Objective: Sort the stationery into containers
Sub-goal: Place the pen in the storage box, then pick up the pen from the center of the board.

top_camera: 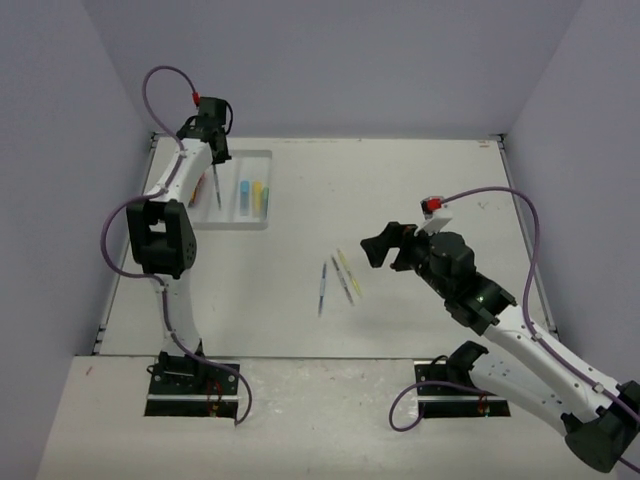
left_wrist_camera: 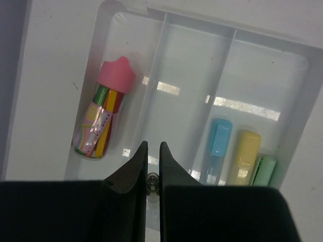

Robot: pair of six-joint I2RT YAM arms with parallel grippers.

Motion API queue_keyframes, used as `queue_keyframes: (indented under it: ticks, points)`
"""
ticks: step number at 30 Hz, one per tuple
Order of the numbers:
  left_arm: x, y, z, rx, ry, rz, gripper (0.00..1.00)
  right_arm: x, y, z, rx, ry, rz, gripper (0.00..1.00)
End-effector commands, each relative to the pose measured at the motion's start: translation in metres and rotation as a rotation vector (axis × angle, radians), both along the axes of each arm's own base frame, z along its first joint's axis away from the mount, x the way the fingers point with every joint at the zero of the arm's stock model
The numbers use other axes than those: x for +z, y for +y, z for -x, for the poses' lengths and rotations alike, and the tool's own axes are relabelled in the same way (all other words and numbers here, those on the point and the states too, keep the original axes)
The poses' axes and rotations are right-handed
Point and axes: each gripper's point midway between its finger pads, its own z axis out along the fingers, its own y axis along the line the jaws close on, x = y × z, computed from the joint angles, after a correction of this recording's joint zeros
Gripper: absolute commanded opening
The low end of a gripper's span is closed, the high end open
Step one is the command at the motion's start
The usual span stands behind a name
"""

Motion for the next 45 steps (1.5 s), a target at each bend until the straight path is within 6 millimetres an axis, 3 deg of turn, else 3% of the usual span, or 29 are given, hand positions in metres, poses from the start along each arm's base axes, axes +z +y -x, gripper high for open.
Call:
queue_keyframes:
  ticks: [1,4,6,8,10,11,13,15,17,19,21,22,23,24,27,36,41,45]
  points:
    - [0.001,-0.005,-0.006,-0.053,0.036,-0.07,0.0,-0.019,0.017,0.009,0.111,0.071,0.031,0.96]
    - [-0.026,-0.004,-0.009,-0.055,0.08,-0.075,0.01,-0.03,0.028,0.007,0.154,0.121,0.064,0.92]
    - [-0.034,-0.008,-0.01,-0.071,0.095,-0.065,0.11,-0.046,0.03,0.005,0.158,0.175,0.106,0.89]
    - [-0.043,-0.006,-0.008,-0.069,0.12,-0.069,0.36,-0.056,0.031,0.004,0.158,0.224,0.136,0.83]
    - [-0.048,-0.007,-0.005,-0.073,0.136,-0.063,0.79,-0.07,0.032,0.003,0.154,0.293,0.177,0.8]
    - [-0.048,-0.008,-0.005,-0.072,0.135,-0.058,1.0,-0.067,0.032,0.003,0.153,0.297,0.183,0.76]
    - [-0.036,-0.014,-0.004,-0.085,0.12,-0.031,1.0,-0.088,0.031,-0.005,0.131,0.387,0.28,0.6]
    - [-0.021,-0.023,-0.005,-0.109,0.097,-0.003,1.0,-0.104,0.027,-0.005,0.129,0.442,0.348,0.53]
    - [0.02,-0.034,-0.004,-0.131,0.026,0.026,1.0,-0.122,0.026,-0.009,0.119,0.482,0.406,0.47]
    - [0.046,-0.047,0.004,-0.158,-0.011,0.039,1.0,-0.131,0.026,-0.01,0.132,0.492,0.44,0.42]
    - [0.085,-0.077,0.025,-0.228,-0.076,0.07,1.0,-0.143,0.029,-0.012,0.156,0.527,0.49,0.39]
    - [0.096,-0.087,0.031,-0.249,-0.106,0.094,1.0,-0.146,0.031,-0.013,0.163,0.535,0.502,0.38]
    - [0.127,-0.094,0.046,-0.274,-0.178,0.121,1.0,-0.15,0.033,-0.013,0.168,0.544,0.516,0.37]
    - [0.118,-0.1,0.06,-0.291,-0.161,0.135,1.0,-0.15,0.036,-0.015,0.169,0.545,0.523,0.37]
    - [0.129,-0.127,0.091,-0.375,-0.229,0.196,1.0,-0.166,0.043,-0.013,0.186,0.59,0.567,0.34]
    - [0.111,-0.121,0.147,-0.414,-0.226,0.236,1.0,-0.199,0.045,-0.024,0.16,0.665,0.674,0.3]
    - [0.118,-0.123,0.169,-0.442,-0.259,0.281,1.0,-0.225,0.038,-0.02,0.148,0.736,0.729,0.26]
    - [0.131,-0.132,0.183,-0.496,-0.308,0.342,1.0,-0.229,0.028,-0.019,0.114,0.758,0.728,0.02]
